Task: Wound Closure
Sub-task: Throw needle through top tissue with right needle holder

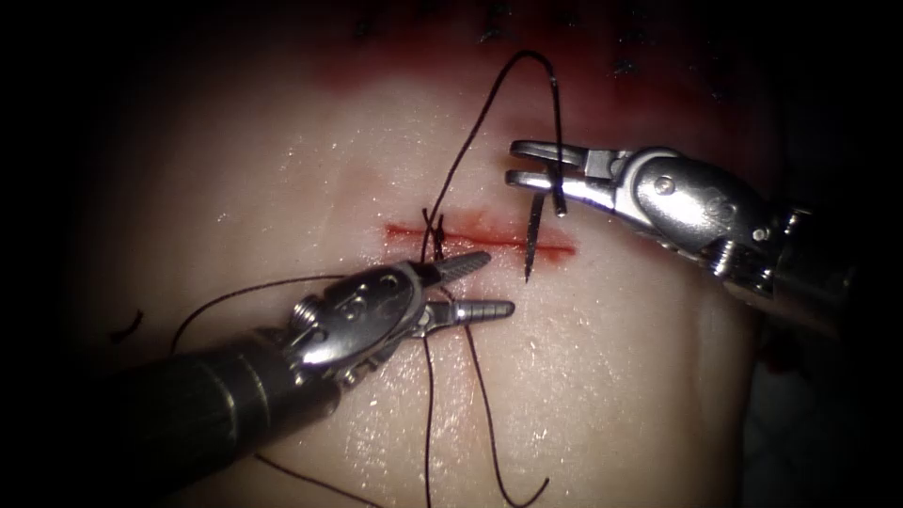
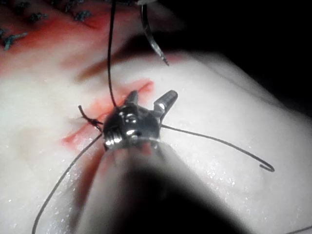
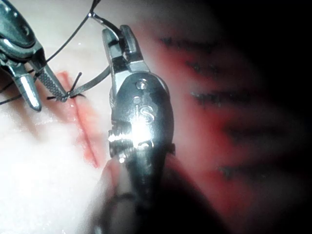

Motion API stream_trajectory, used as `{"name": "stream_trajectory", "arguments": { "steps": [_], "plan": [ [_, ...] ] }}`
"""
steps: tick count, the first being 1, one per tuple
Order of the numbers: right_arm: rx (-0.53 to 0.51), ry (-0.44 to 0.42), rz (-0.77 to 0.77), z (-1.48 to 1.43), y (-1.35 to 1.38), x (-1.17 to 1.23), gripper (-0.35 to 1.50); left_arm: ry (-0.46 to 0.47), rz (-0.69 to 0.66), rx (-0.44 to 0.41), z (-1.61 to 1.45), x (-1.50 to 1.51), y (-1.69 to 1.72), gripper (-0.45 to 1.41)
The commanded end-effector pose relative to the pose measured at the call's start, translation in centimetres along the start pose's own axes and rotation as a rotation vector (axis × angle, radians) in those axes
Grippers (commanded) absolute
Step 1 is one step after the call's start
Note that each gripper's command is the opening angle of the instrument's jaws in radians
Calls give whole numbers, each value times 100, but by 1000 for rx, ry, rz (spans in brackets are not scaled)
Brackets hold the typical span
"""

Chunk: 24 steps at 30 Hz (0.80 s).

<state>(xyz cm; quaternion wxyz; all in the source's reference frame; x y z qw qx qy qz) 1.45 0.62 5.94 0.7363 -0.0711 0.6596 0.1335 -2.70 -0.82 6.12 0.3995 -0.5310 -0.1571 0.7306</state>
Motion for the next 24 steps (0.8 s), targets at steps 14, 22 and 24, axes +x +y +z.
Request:
{"name": "stream_trajectory", "arguments": {
  "steps": [14, 22, 24],
  "plan": [
    [-28, -7, -122, 26, 23, -58, -35, -70, 232, 13, 14, -36, -6, 20],
    [-38, 2, -164, 36, 14, -89, -35, -76, 341, 14, 20, -41, -1, 7],
    [-40, 5, -169, 35, 14, -94, -35, -83, 344, -3, 20, -43, 1, 7]
  ]
}}
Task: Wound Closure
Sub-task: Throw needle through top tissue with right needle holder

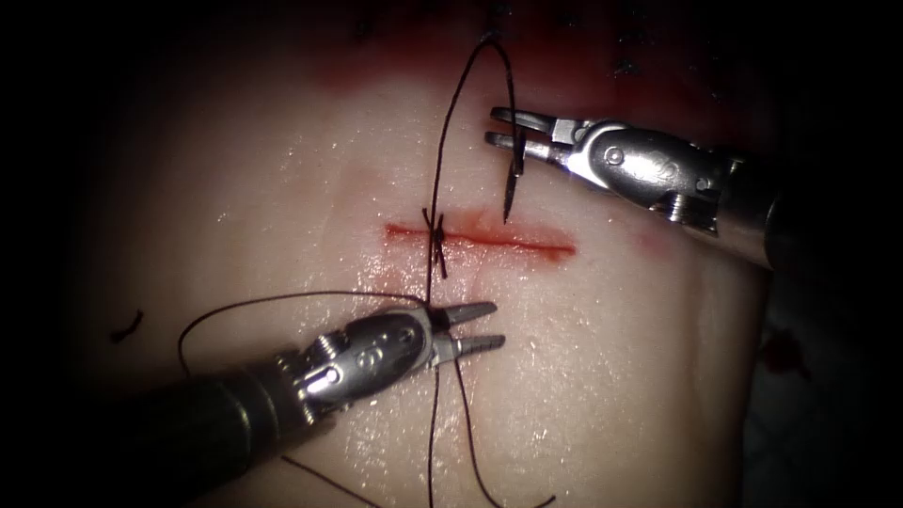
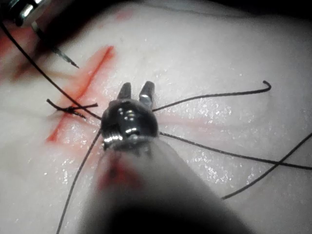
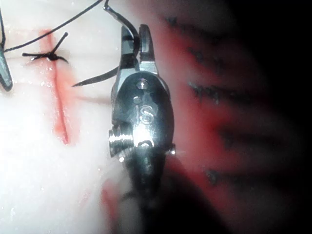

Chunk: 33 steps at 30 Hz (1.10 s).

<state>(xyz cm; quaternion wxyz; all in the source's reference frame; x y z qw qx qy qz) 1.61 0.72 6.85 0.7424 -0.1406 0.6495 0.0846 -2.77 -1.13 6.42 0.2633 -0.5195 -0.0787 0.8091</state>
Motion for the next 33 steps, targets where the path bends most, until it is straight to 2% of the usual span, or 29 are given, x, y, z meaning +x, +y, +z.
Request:
{"name": "stream_trajectory", "arguments": {
  "steps": [1, 9, 16, 19, 29, 33],
  "plan": [
    [1, 3, -4, 5, 2, -9, -35, -3, 2, -18, 8, -2, -1, 8],
    [-3, 9, -43, 7, 6, -22, -35, -38, -3, -39, 9, -7, -5, 3],
    [-8, 13, -68, 6, 4, -22, -35, -56, -25, -36, 10, -12, -2, -5],
    [-6, 12, -76, 7, 5, -24, -35, -48, -54, -63, 9, -13, -2, -8],
    [-8, 9, -96, 11, 5, -32, -35, -45, -150, -65, 11, -11, -4, 10],
    [-4, 8, -104, 11, 0, -35, -35, -43, -203, -66, 15, -7, -8, 9]
  ]
}}
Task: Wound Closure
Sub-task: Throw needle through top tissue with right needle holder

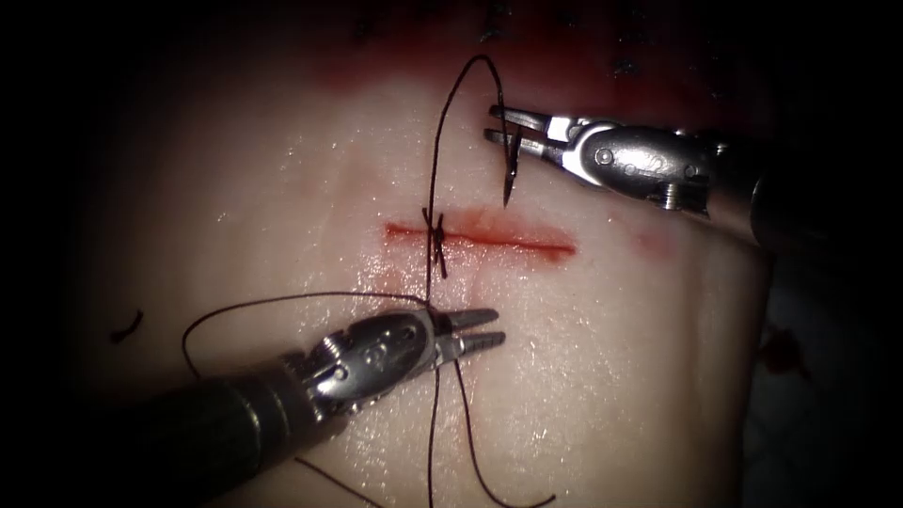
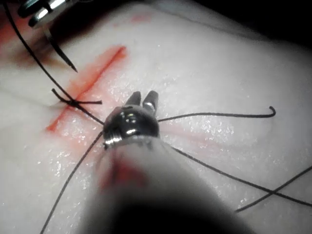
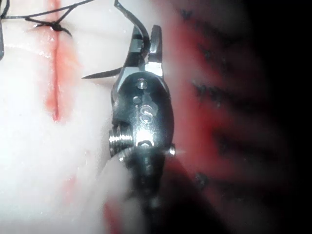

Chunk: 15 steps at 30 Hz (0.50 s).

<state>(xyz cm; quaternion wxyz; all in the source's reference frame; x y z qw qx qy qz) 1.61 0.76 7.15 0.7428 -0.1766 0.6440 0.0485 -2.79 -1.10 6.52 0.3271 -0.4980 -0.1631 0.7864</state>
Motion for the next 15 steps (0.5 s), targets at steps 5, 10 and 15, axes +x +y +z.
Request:
{"name": "stream_trajectory", "arguments": {
  "steps": [5, 10, 15],
  "plan": [
    [16, -3, -16, 4, -9, -12, -35, 1, -37, 5, 9, 5, -7, 12],
    [19, 0, -40, 2, -25, -21, -35, -3, -46, 23, 8, 13, -12, 19],
    [22, 5, -63, 0, -37, -28, -35, -5, -48, 38, 10, 15, -13, 21]
  ]
}}
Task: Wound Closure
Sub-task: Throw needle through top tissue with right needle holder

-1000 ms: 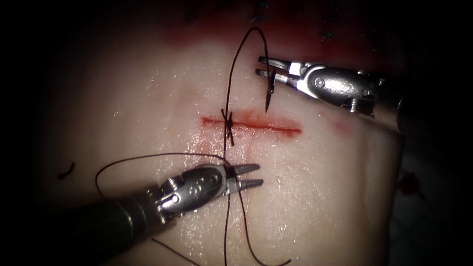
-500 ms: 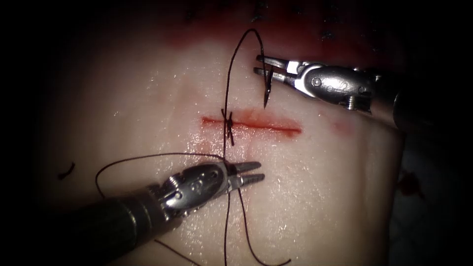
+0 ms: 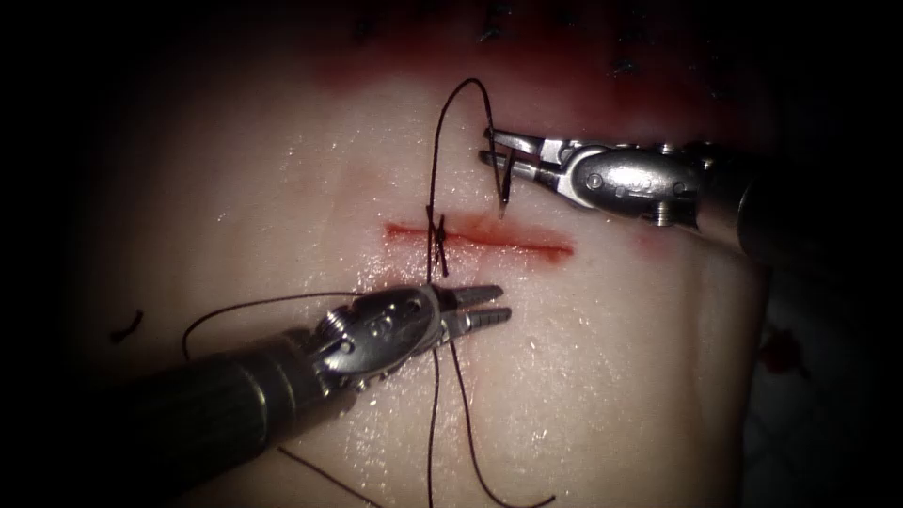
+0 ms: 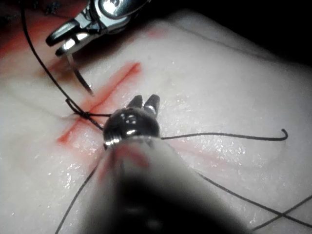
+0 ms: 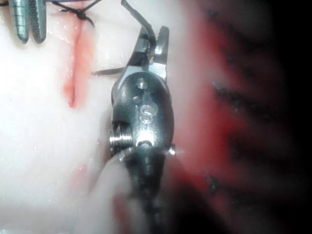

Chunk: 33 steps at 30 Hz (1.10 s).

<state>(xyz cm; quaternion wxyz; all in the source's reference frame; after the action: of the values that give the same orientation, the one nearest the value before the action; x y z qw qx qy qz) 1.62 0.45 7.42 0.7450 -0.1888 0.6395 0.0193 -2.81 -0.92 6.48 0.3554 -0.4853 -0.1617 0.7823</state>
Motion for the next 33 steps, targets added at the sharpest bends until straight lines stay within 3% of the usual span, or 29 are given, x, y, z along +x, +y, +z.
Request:
{"name": "stream_trajectory", "arguments": {
  "steps": [1, 26, 33],
  "plan": [
    [2, 6, -9, 6, -9, -7, -35, 1, 1, 5, 10, 1, -3, 24],
    [41, 35, -49, -6, -93, -29, -35, 0, 5, 8, 10, -4, -2, 19],
    [50, 33, -36, -8, -102, -32, -35, 0, 3, 7, 9, -2, -4, 17]
  ]
}}
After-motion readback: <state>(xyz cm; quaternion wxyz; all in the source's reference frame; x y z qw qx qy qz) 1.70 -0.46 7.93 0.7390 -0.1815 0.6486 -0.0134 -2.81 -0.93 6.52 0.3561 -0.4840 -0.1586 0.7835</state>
